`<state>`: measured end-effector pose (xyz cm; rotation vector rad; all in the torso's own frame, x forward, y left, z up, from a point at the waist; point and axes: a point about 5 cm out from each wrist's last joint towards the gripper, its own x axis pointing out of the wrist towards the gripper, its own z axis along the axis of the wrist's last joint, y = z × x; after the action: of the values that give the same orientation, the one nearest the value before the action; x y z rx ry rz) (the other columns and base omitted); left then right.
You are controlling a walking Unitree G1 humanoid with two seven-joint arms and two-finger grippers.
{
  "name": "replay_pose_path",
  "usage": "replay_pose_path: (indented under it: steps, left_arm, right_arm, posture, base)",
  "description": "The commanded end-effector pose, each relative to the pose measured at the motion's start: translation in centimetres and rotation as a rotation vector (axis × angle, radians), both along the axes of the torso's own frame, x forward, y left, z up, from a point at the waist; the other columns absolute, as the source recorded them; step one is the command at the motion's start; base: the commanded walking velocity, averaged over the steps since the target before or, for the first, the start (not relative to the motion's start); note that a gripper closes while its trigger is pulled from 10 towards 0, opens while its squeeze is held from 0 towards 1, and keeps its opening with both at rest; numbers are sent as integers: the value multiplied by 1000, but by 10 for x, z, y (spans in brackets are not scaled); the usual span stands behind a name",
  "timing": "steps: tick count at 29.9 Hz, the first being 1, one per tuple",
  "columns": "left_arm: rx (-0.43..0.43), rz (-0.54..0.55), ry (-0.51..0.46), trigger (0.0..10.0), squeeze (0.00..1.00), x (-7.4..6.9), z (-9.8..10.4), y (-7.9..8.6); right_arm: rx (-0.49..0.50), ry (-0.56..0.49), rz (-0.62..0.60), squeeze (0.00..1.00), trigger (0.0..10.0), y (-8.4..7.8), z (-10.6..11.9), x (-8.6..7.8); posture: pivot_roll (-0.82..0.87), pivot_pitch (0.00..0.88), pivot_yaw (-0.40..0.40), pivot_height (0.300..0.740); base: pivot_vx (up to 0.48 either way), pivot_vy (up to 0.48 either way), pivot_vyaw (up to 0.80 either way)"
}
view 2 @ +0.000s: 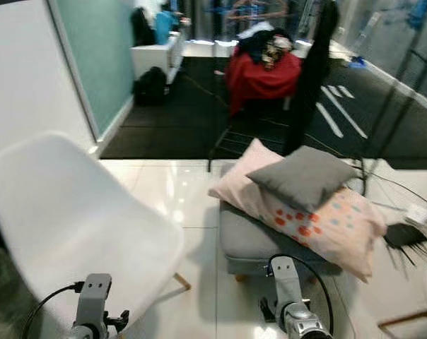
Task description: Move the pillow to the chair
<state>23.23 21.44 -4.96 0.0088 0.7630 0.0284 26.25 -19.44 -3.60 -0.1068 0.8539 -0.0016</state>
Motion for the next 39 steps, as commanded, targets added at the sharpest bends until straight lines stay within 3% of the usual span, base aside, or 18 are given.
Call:
replay_pose_path:
  steps: [1, 39]
  left_arm:
    - [1, -10, 11, 10000, 0, 0, -1, -2]
    - [-1, -12, 20, 10000, 0, -4, -3, -2]
  right_arm:
    - [-8, 20, -2, 0, 10000, -2, -3, -4]
    - [-12, 26, 1, 0, 10000, -2, -5, -6]
  posture:
    - [-65, 43, -30, 740]
    - [-64, 18, -33, 740]
  base:
    - [0, 0, -788]
    - [0, 0, -21]
